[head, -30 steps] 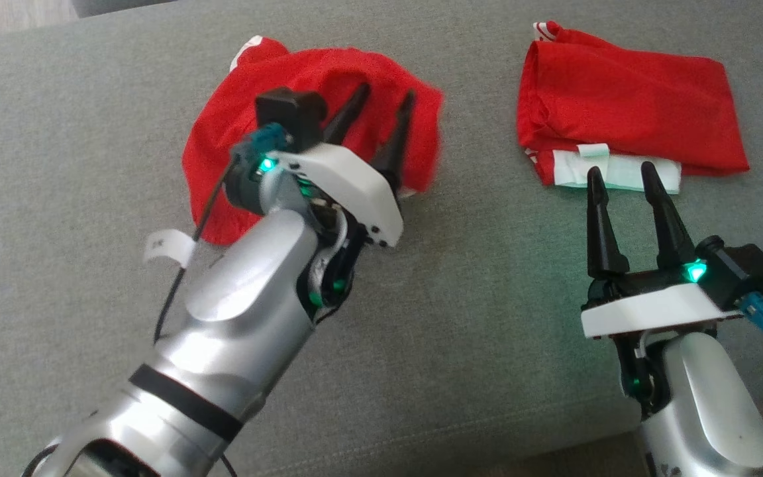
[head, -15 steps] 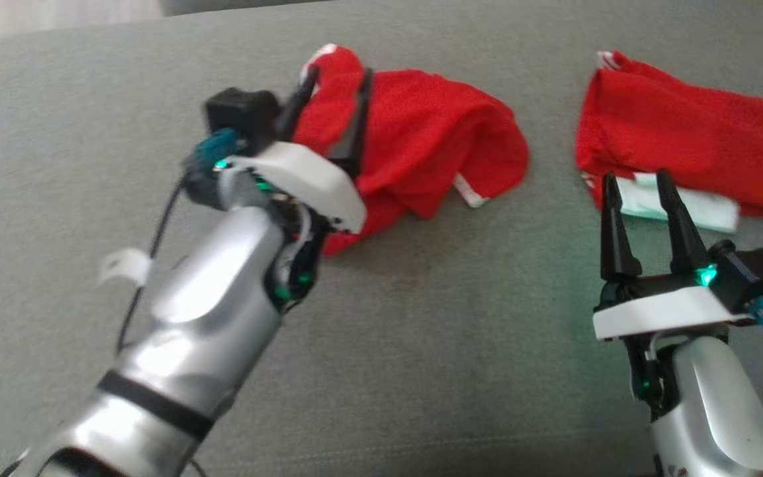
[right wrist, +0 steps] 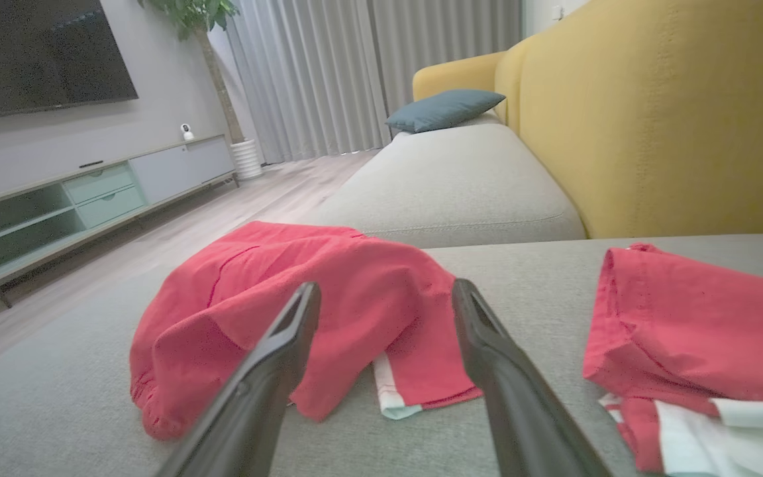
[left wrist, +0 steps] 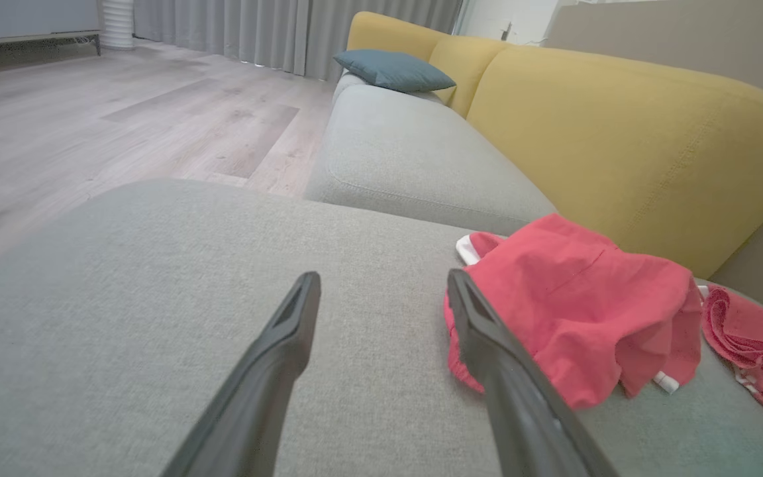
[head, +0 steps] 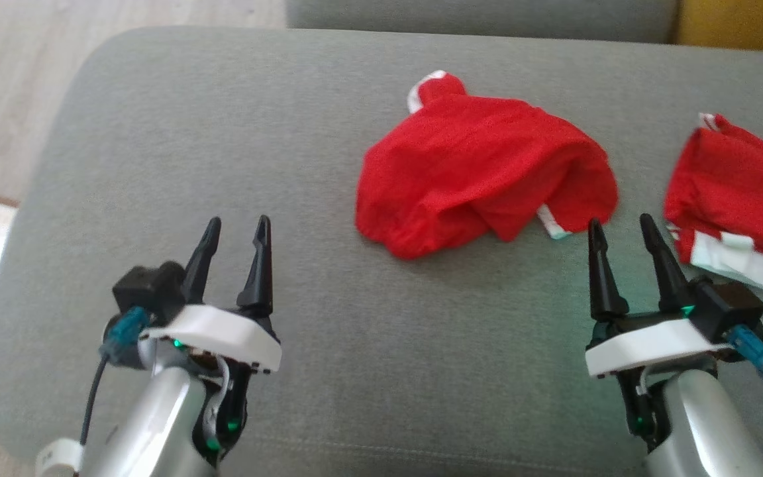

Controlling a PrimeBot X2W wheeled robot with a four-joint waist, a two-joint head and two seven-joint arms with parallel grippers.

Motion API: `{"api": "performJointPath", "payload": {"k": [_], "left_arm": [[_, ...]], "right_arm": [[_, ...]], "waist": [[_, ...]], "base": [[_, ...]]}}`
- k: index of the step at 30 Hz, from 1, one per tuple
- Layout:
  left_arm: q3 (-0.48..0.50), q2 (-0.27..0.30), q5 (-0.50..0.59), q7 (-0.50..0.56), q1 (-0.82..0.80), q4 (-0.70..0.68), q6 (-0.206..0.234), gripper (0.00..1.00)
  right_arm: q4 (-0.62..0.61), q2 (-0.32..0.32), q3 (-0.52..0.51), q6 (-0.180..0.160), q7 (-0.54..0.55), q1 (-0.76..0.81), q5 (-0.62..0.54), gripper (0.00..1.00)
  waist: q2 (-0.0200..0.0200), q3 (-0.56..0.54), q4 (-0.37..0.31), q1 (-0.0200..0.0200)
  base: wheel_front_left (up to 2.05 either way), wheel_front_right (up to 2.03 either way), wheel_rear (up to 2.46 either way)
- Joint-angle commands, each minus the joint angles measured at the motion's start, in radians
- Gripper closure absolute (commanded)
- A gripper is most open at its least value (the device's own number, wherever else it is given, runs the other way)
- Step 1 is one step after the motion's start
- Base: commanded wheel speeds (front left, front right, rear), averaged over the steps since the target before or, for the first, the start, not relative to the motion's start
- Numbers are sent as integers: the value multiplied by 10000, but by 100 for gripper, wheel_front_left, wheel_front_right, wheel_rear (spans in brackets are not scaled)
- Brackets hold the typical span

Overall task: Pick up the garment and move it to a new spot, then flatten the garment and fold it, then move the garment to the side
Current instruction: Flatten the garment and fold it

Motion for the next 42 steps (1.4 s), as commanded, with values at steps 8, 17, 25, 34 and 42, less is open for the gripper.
{"api": "performJointPath", "payload": {"k": [8, 17, 25, 34, 42], "left_arm": [[987, -537, 713, -121, -62, -294, -594, 0], [1470, -1054, 1121, -121, -65, 110, -1163, 0], [1744, -1277, 1348, -122, -46, 404, -1458, 0], [1960, -1344, 1526, -122, 133, 539, -1534, 0], [2251, -1353, 1730, -122, 387, 505, -1578, 0]], "right_arm": [[-193, -20, 1464, 33, 376, -454, -12, 0], [810, -20, 2331, 33, 1676, -1190, 128, 0], [2082, -20, 1778, 33, 1920, -1935, -274, 0], [2967, -20, 2005, 33, 1394, -2527, -190, 100], [2409, -20, 2720, 33, 1008, -2199, 387, 100]], "waist": [[-1, 102, 923, 0], [-1, 534, 1842, 0], [-1, 703, 2428, 0], [-1, 514, 2269, 0], [-1, 19, 1399, 0]], "base": [[0, 0, 0], [0, 0, 0], [0, 0, 0], [0, 0, 0], [0, 0, 0]]}}
